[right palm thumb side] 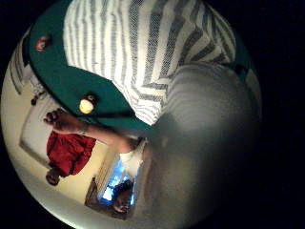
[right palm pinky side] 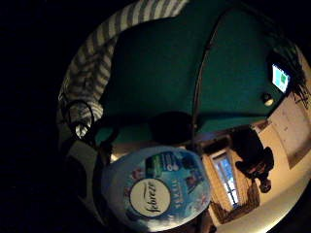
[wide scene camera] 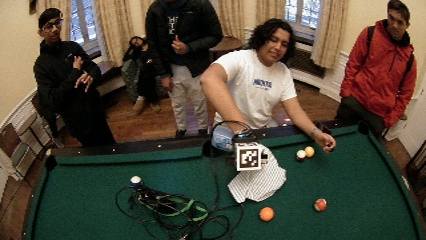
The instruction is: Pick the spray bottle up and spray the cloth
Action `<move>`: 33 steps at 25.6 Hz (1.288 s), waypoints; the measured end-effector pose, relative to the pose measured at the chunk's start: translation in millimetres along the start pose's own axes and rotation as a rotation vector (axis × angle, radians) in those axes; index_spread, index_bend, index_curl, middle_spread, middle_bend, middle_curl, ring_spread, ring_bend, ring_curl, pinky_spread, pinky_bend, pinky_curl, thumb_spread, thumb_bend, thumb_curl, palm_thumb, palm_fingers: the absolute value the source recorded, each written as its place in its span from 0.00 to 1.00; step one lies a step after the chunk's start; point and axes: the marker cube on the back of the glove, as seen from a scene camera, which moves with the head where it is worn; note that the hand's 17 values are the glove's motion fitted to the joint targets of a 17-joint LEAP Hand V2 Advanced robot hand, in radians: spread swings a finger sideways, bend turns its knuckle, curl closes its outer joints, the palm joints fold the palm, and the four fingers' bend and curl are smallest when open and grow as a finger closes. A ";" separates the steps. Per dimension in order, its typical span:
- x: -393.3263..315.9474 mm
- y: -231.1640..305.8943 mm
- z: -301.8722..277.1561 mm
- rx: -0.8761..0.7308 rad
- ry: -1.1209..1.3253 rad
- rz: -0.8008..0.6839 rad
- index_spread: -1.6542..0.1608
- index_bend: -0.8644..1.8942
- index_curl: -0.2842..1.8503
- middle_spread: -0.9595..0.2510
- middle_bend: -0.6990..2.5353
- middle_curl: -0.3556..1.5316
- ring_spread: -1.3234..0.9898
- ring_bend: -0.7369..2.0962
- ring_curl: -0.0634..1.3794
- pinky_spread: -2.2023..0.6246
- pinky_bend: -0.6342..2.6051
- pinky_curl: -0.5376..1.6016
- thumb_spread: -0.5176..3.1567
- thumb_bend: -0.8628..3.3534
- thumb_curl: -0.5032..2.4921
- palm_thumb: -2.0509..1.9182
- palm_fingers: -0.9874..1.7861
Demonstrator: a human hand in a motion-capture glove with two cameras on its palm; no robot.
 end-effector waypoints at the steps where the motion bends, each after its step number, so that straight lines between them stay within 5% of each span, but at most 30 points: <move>1: 0.5 -2.7 3.1 -0.006 0.012 0.007 0.77 0.45 0.41 0.62 0.43 0.49 0.48 0.55 0.39 0.67 0.35 0.45 0.24 0.20 0.44 0.75 0.86; 12: -3.1 5.4 -2.3 0.024 -0.050 -0.034 0.77 0.45 0.41 0.62 0.43 0.49 0.48 0.55 0.38 0.67 0.35 0.45 0.25 0.20 0.44 0.75 0.86; 33: -58.5 114.7 -125.0 0.515 -0.609 -0.697 0.77 0.45 0.42 0.62 0.43 0.49 0.48 0.54 0.38 0.67 0.35 0.45 0.25 0.20 0.45 0.75 0.86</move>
